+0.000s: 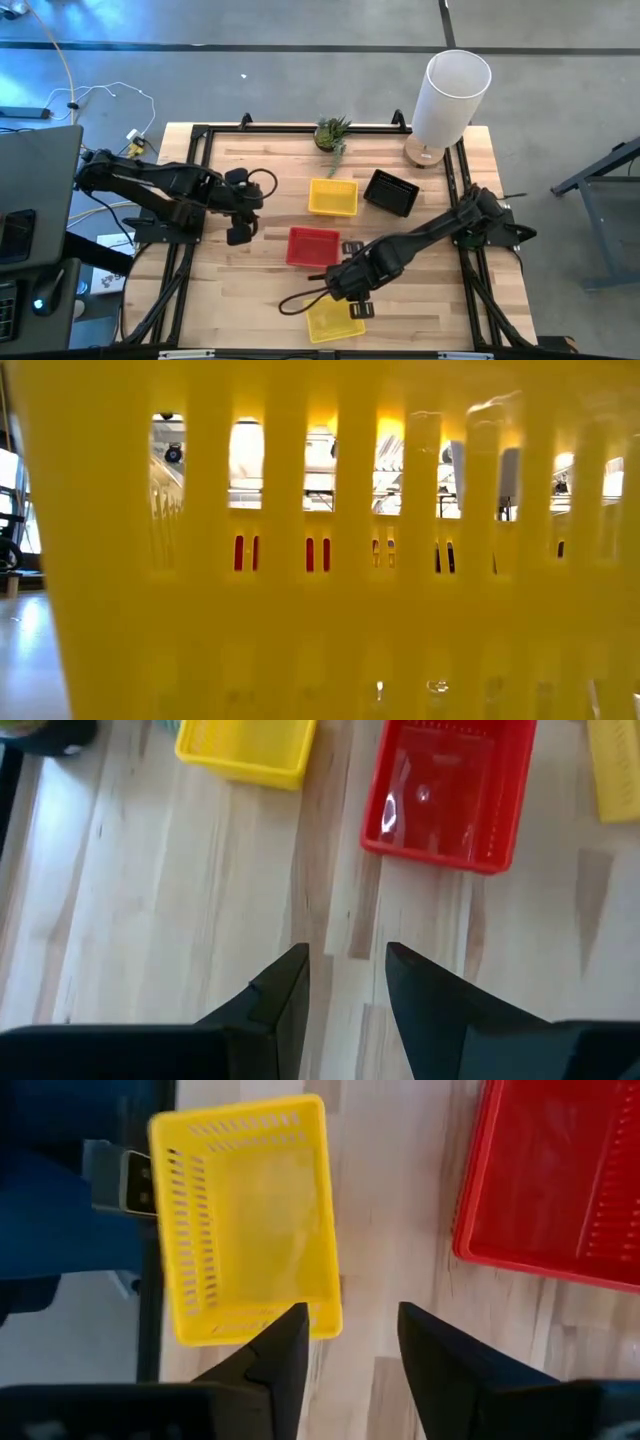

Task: Stack baskets by color
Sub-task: Stack the bottom yellow bin on the top yellow bin

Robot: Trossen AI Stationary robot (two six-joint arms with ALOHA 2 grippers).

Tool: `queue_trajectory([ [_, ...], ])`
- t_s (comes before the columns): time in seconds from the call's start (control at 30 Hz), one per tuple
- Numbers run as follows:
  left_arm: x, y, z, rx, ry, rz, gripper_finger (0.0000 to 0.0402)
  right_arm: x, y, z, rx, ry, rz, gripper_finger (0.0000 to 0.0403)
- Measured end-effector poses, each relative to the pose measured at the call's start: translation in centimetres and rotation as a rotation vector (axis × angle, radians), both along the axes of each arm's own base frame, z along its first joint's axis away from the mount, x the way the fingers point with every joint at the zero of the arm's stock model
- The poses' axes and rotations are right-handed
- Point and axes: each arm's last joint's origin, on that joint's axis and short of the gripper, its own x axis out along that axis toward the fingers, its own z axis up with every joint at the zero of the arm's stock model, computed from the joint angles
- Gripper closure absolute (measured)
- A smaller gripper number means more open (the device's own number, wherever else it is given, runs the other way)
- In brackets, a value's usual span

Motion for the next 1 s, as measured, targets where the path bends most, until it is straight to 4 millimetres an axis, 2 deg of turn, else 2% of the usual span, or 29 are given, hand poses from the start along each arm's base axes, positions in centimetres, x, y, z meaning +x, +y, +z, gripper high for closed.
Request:
queue_trajectory([
  [0.37,-0.1,0.0,-1.4,-0.004,0.038,0.024,0.028,1.6,1.1,-4.1,-0.049,0.072,0.066,0.0254],
  [1.0,-0.1,0.0,-1.5,-0.005,0.04,0.024,0.028,3.0,2.6,-9.6,-0.061,0.175,0.088,0.0254],
])
